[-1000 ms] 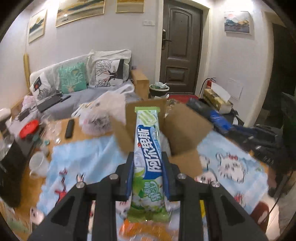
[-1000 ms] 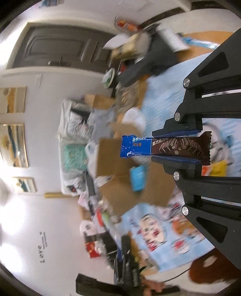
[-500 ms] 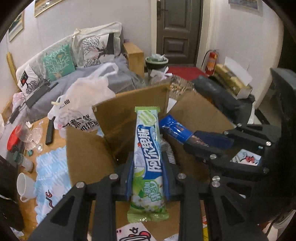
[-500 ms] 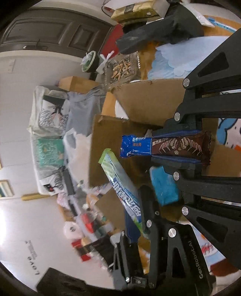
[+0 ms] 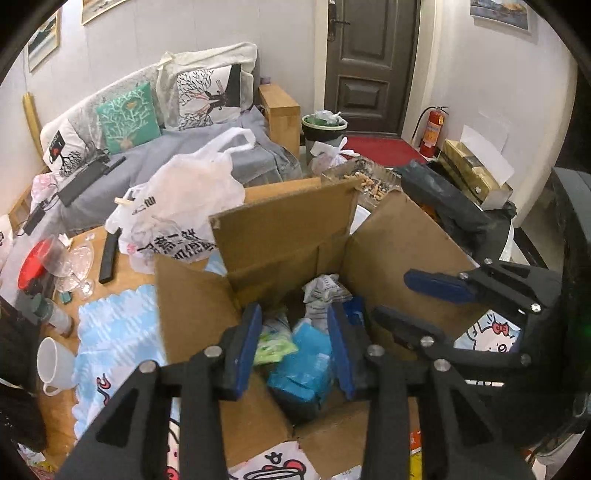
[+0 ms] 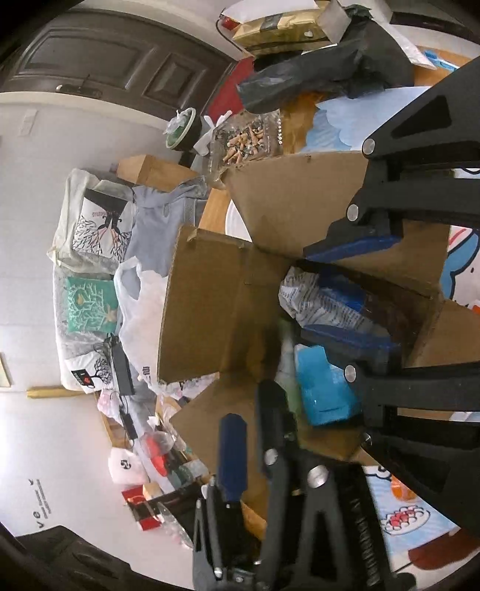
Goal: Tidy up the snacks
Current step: 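Carry both snacks into the box and open both grippers, then lower the right gripper onto the orange-labelled spicy strip packet and close it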
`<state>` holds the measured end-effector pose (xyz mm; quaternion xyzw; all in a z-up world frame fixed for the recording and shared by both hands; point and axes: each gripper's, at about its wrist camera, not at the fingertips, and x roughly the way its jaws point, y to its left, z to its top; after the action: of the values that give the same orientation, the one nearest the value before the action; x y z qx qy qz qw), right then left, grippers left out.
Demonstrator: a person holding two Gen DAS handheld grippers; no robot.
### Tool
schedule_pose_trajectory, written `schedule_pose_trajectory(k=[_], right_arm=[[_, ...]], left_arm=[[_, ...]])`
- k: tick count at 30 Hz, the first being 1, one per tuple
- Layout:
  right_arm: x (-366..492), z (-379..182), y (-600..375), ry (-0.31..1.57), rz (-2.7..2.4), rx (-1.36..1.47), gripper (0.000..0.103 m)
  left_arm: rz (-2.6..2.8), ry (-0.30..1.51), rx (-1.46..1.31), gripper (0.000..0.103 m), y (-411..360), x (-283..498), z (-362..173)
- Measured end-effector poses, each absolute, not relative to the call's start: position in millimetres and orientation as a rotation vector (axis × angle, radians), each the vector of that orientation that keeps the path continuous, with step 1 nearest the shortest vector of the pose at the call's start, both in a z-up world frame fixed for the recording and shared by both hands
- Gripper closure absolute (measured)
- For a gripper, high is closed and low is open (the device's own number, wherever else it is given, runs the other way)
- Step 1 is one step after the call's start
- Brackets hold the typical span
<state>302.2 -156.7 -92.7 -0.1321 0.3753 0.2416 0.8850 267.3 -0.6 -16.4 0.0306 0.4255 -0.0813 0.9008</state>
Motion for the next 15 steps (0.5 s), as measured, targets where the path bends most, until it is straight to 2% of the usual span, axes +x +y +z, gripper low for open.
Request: schedule_pose_trajectory(k=[3,5,11,15], right_arm=[[294,-87,-159,0.770,0.517,-0.271,0.072],[283,-81,-163,0.756,0.543,-0.258,0.071],[235,-76,-185,0.726,0.650,-0.225,0.071],[204,-96,-206,0.750,0.704,-0.185,0.071]], left_arm=[[-0.169,0.860,0.058,0.066,6,255,-10],[-0.169,0.834,0.064,0.059,9,241,-5],[-0.223,0.771,0.060,0.057,19,182,-3],[-0.245,0.756,0.049,0.056,26,140,-24]])
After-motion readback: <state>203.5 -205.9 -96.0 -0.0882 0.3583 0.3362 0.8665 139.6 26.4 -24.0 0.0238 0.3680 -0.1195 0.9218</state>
